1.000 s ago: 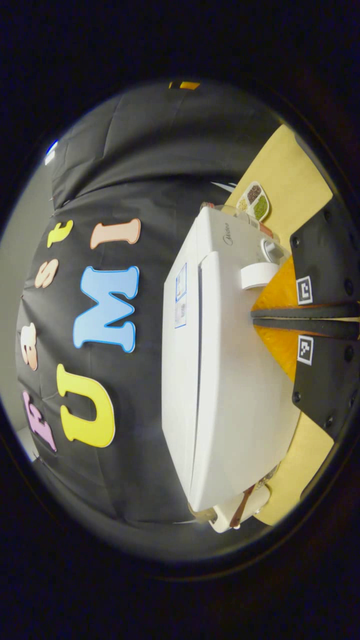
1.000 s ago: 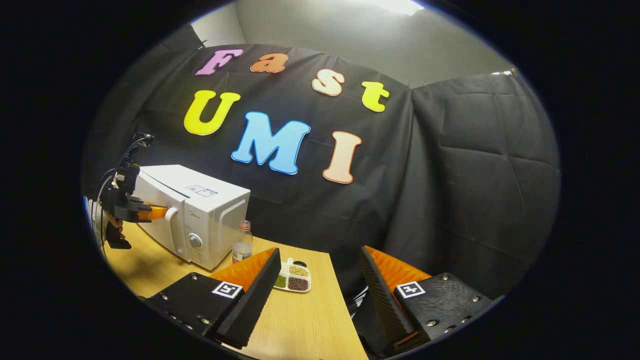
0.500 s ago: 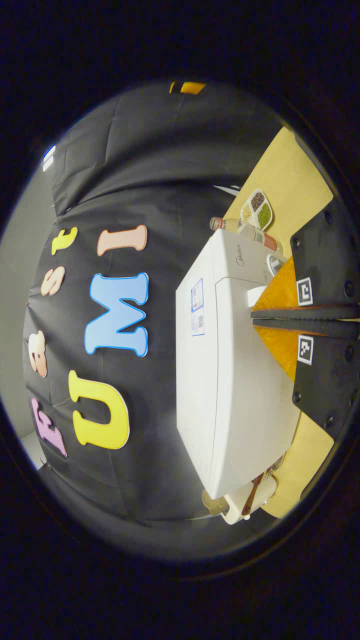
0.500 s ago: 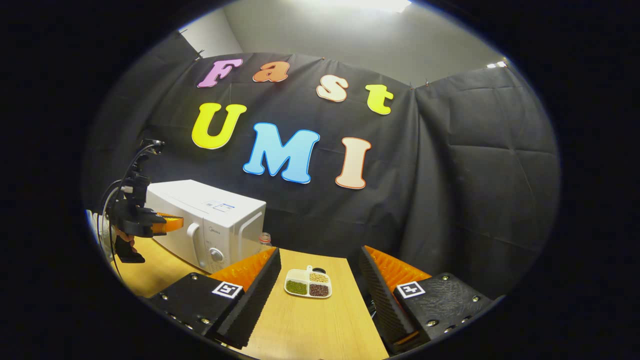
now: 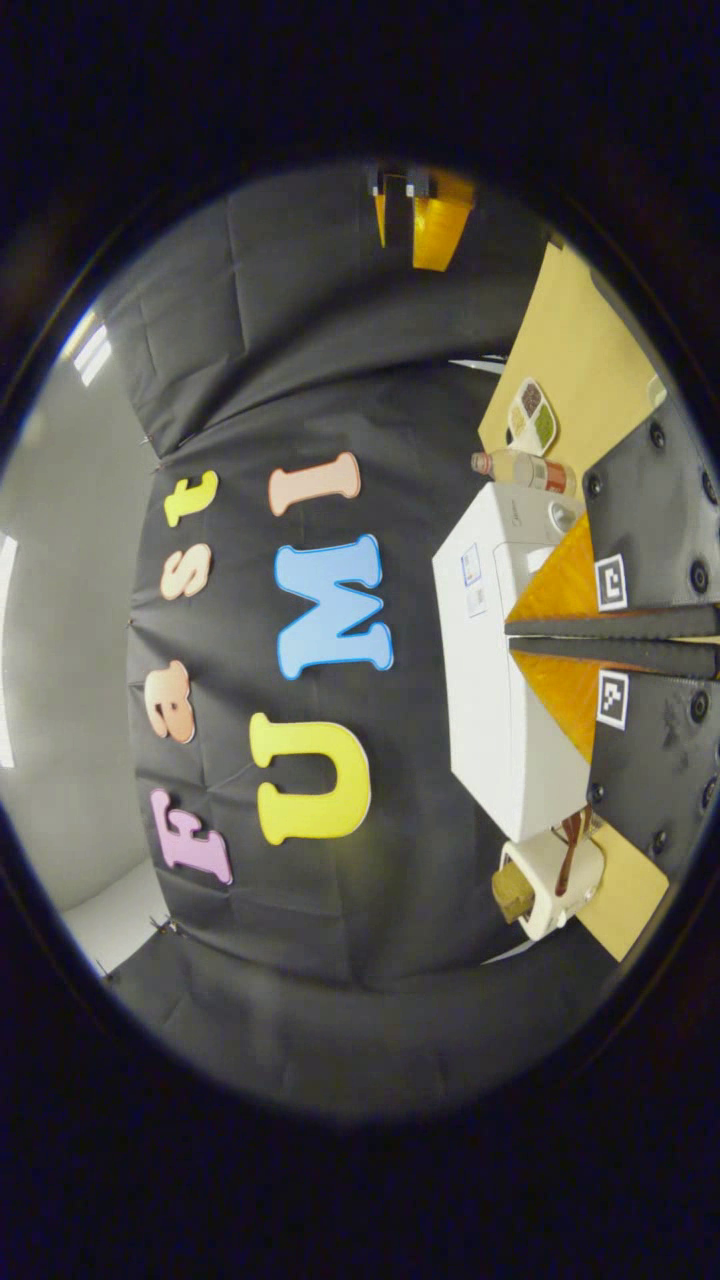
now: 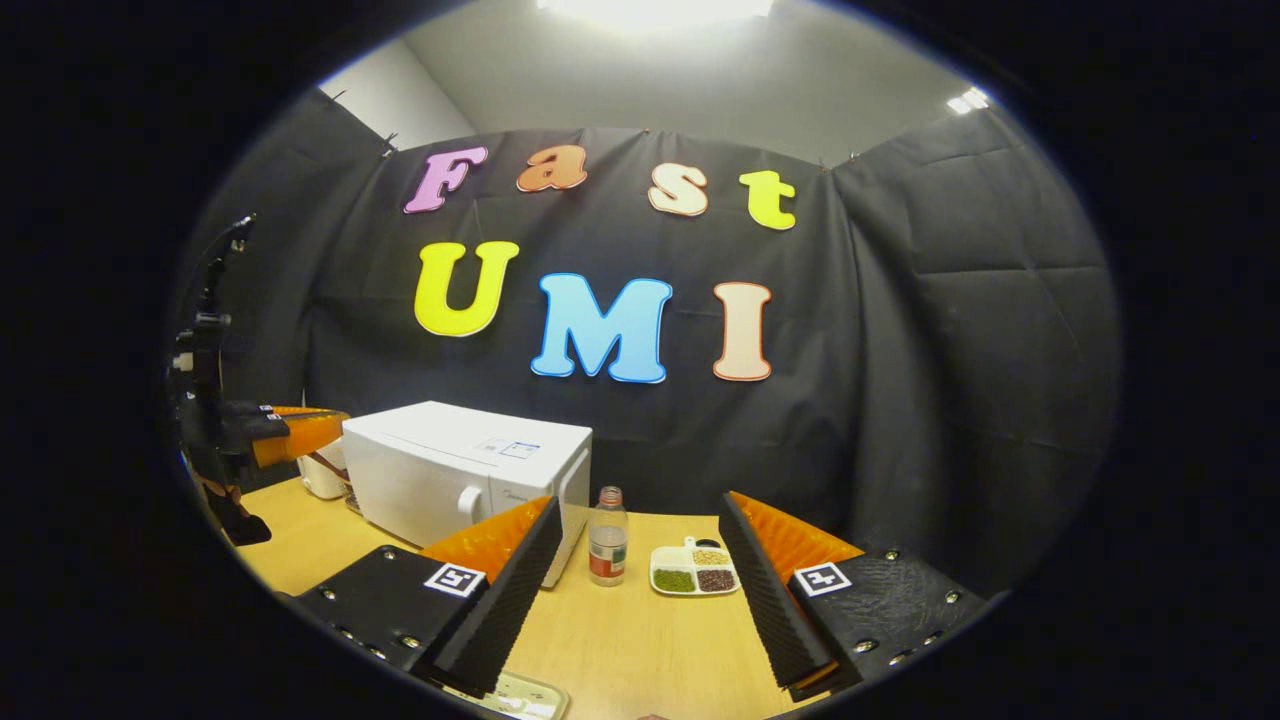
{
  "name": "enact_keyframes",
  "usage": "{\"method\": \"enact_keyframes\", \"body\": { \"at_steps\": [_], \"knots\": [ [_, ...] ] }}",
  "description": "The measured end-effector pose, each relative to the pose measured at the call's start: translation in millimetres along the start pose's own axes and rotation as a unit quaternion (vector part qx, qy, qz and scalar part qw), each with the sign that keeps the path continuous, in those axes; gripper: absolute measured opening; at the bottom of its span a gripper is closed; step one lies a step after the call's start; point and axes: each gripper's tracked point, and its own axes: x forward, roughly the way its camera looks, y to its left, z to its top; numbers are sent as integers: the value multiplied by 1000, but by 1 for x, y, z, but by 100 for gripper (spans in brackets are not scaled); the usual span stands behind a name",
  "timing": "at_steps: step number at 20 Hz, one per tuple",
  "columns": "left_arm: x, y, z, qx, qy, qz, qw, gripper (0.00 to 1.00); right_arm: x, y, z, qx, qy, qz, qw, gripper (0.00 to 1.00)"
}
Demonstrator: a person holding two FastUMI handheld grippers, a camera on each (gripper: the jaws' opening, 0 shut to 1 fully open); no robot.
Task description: Open the microwave oven with the left hand, put the food in, and close the microwave oven.
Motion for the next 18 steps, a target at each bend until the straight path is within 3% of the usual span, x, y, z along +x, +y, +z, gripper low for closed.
{"method": "enact_keyframes", "body": {
  "at_steps": [3, 6, 7, 8, 9, 13, 18],
  "knots": [
    [-37, 10, 23, 8, -28, 6, 1000, 8, -7, 19, 7, 8, -11, 5, 1000, 96],
    [-67, 22, 23, -3, -34, 12, 999, 16, -19, 36, 14, 6, -27, 6, 1000, 97],
    [-77, 26, 22, -7, -32, 10, 999, 12, -24, 41, 16, 4, -31, 7, 999, 97],
    [-85, 30, 20, -10, -33, 12, 999, 22, -29, 49, 16, 1, -34, 10, 999, 97],
    [-93, 34, 20, -12, -37, 12, 999, 25, -35, 55, 17, -2, -38, 12, 999, 97],
    [-123, 54, 16, -14, -53, 31, 998, 99, -55, 75, 16, -13, -51, 16, 998, 97],
    [-144, 79, 11, -24, -54, 67, 996, 97, -68, 91, 18, -21, -65, 17, 998, 97]
  ]
}}
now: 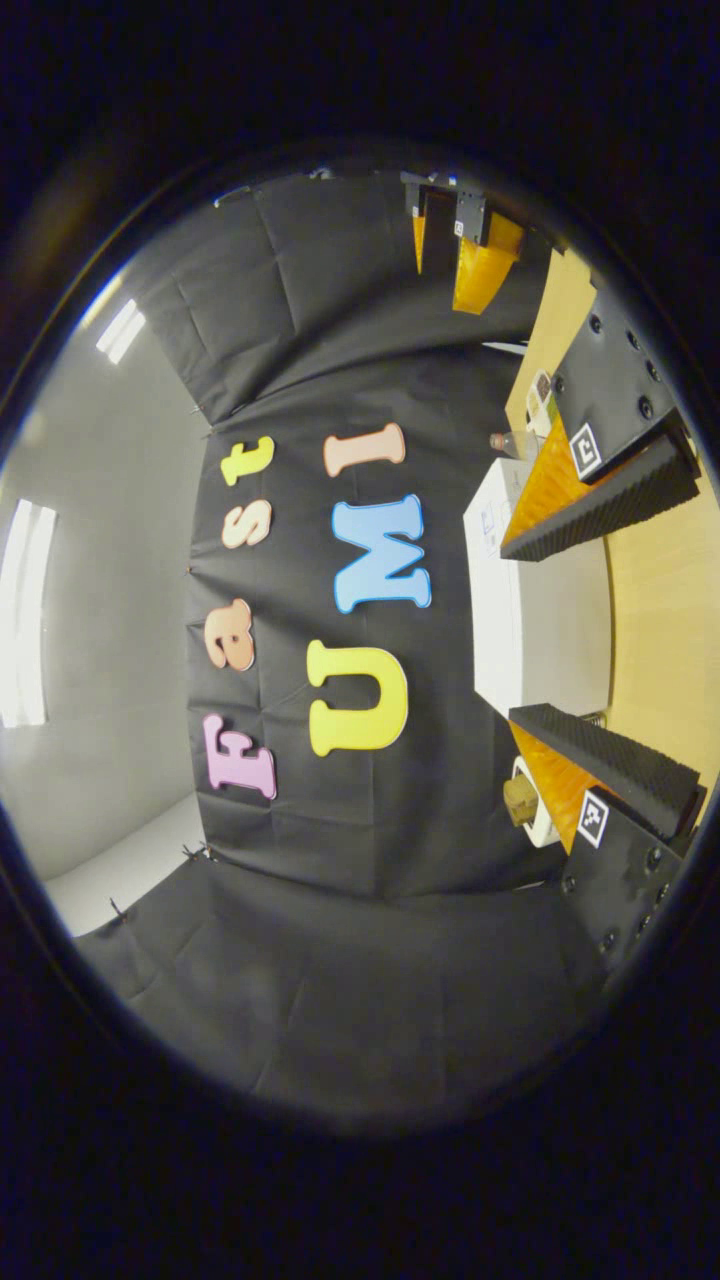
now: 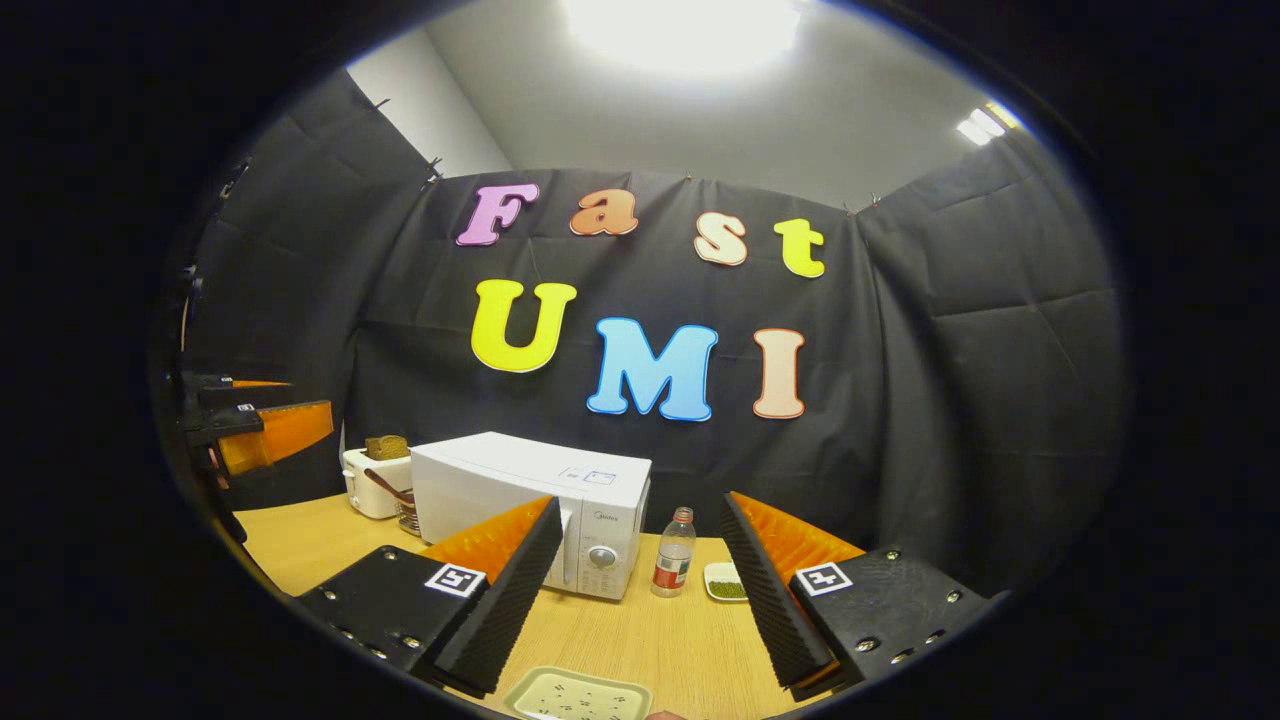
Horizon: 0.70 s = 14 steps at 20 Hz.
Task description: Open the microwave oven with the left hand, put the food in, and close the microwave oven.
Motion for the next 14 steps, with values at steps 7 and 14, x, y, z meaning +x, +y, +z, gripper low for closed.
{"method": "enact_keyframes", "body": {
  "at_steps": [7, 14],
  "knots": [
    [-12, 19, -2, -11, 2, 17, 1000, 97, -5, 9, 10, 4, -10, 2, 1000, 97],
    [-16, 21, -7, -10, 0, 13, 1000, 97, -9, 23, 13, -3, -16, 10, 1000, 97]
  ]
}}
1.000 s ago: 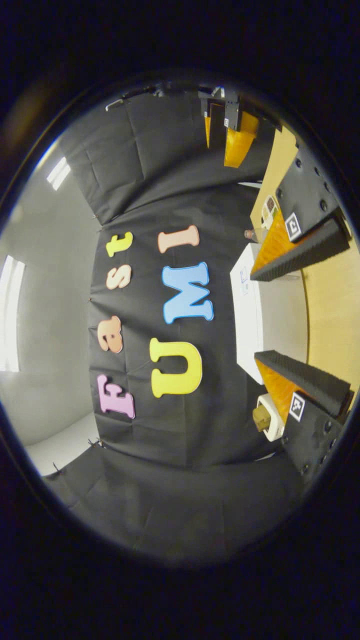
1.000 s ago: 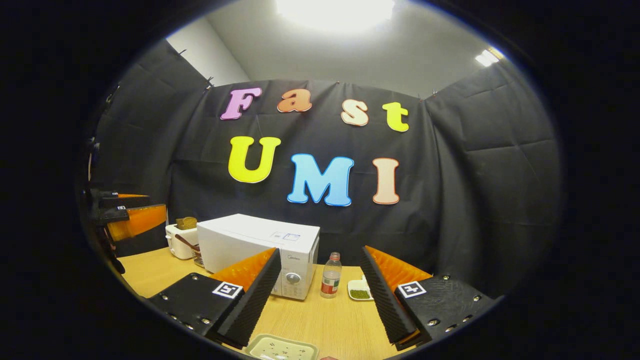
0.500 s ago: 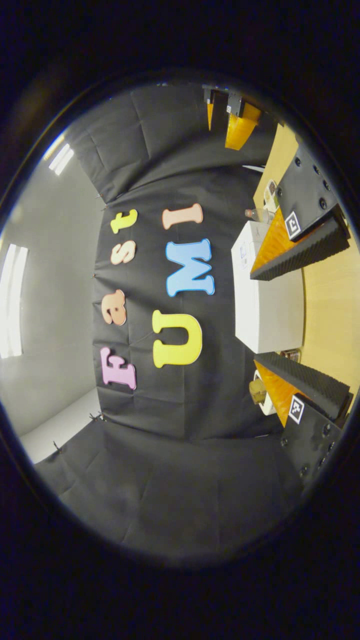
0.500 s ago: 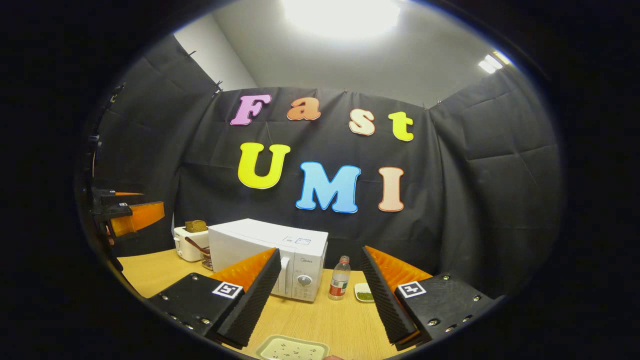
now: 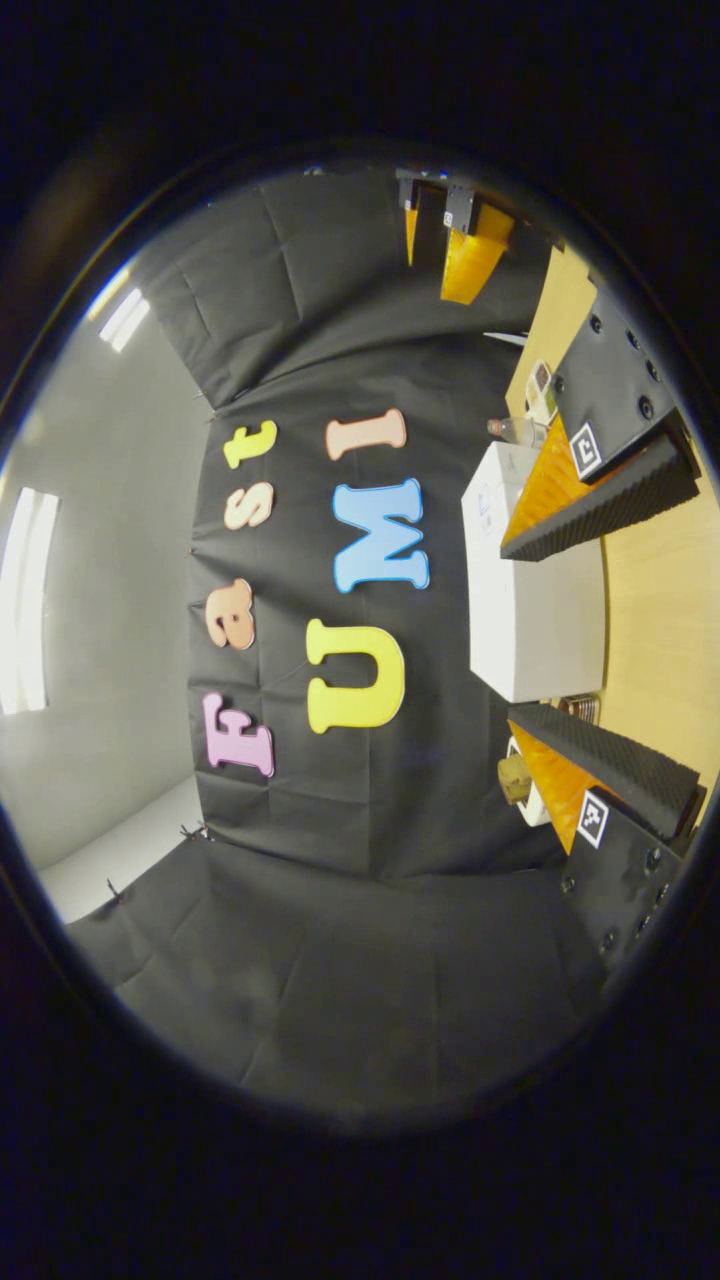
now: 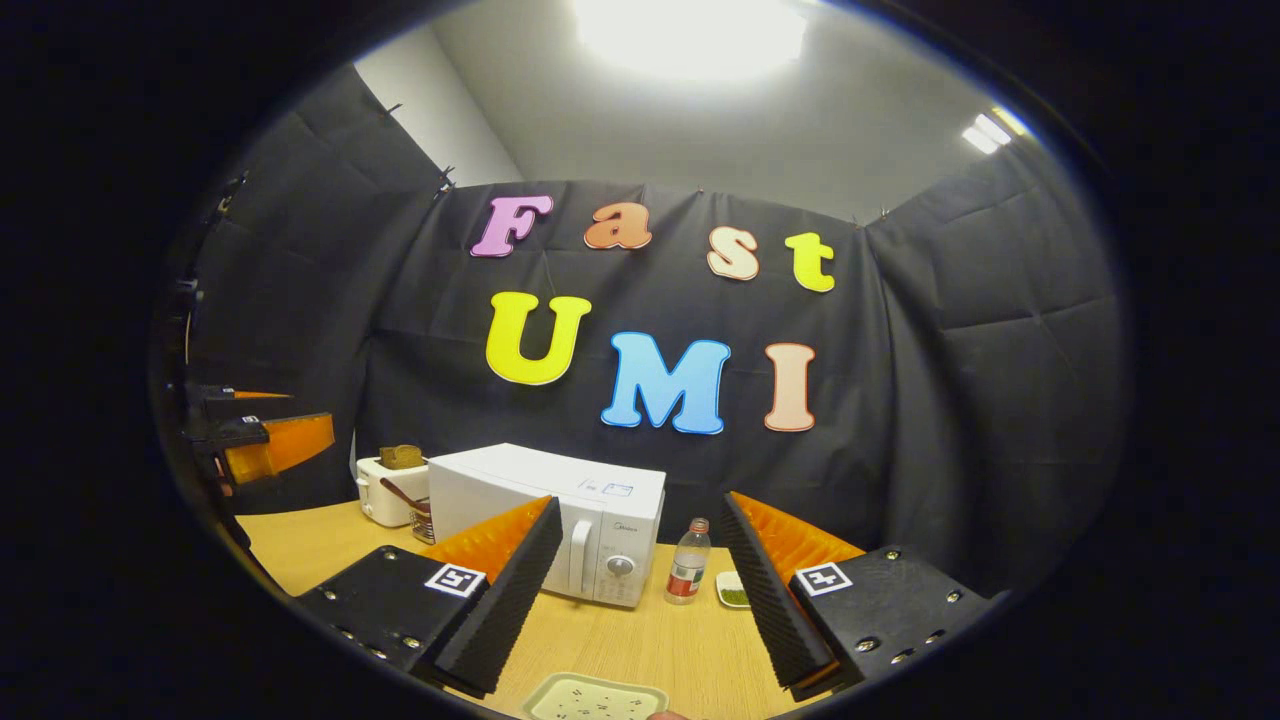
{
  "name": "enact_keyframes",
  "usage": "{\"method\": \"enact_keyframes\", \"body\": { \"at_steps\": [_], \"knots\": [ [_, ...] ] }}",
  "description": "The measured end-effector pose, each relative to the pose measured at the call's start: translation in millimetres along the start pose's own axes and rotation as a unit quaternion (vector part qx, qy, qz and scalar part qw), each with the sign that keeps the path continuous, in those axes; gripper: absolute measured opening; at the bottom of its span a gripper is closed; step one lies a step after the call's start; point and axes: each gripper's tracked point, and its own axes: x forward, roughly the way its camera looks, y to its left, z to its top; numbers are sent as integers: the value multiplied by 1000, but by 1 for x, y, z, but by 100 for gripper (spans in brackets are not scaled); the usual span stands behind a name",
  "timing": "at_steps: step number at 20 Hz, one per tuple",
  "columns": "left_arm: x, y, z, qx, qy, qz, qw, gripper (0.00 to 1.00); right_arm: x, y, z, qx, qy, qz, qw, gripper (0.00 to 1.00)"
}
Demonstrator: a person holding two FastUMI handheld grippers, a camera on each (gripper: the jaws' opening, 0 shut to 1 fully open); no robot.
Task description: Open the microwave oven with the left hand, put the food in, and close the microwave oven.
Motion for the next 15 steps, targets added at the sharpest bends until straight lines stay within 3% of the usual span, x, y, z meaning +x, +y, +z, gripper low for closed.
{"method": "enact_keyframes", "body": {
  "at_steps": [15],
  "knots": [
    [5, -4, 5, 4, -11, -14, 1000, 97, -3, 3, 4, 4, -5, -6, 1000, 97]
  ]
}}
